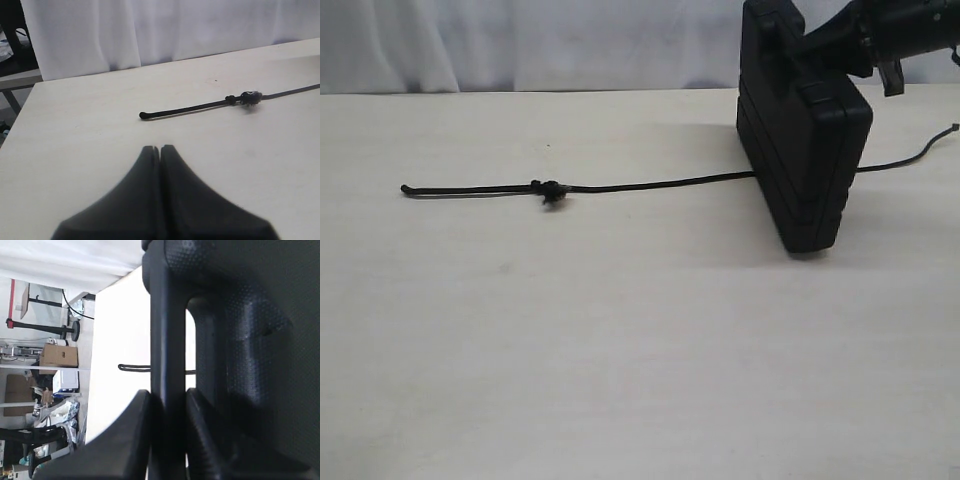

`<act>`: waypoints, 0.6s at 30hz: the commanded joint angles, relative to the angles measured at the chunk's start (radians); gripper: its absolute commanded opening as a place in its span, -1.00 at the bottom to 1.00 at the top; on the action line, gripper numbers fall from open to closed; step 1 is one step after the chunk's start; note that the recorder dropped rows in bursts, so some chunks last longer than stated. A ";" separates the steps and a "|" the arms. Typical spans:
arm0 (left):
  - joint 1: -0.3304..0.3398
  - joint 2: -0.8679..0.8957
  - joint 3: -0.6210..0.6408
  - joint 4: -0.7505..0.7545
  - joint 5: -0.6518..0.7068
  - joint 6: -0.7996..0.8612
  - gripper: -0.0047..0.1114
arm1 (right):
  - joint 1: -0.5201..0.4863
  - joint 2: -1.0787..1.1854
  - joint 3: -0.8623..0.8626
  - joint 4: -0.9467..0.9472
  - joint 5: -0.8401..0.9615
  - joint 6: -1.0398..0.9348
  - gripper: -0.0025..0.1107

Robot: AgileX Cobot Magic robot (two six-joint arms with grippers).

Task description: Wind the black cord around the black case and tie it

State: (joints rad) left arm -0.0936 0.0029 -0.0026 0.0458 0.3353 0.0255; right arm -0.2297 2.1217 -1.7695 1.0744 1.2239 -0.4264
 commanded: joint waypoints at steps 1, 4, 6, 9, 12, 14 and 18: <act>0.002 -0.003 0.003 -0.004 -0.012 -0.004 -0.92 | -0.017 0.006 0.017 -0.094 -0.026 -0.034 -0.88; 0.002 -0.003 0.003 -0.004 -0.012 -0.004 -0.92 | -0.017 0.006 0.017 -0.097 -0.028 -0.040 -0.88; 0.002 -0.003 0.003 -0.004 -0.012 -0.004 -0.92 | -0.017 0.006 0.017 -0.097 -0.028 -0.047 -0.88; 0.002 -0.003 0.003 -0.004 -0.012 -0.004 -0.92 | -0.017 0.006 0.017 -0.097 -0.028 -0.051 -0.88; 0.002 -0.003 0.003 0.076 -0.105 0.010 -0.92 | -0.017 0.006 0.017 -0.100 -0.024 -0.051 -0.88; 0.002 -0.003 0.003 0.037 -0.210 -0.010 -0.92 | -0.017 0.006 0.017 -0.104 -0.024 -0.054 -0.88; 0.000 -0.003 0.003 -0.228 -0.494 -0.057 -0.92 | -0.017 0.006 0.017 -0.107 -0.015 -0.062 -0.88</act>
State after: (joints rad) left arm -0.0936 0.0029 -0.0026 -0.0271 0.0710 0.0086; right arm -0.2348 2.1200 -1.7670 1.0768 1.2220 -0.4476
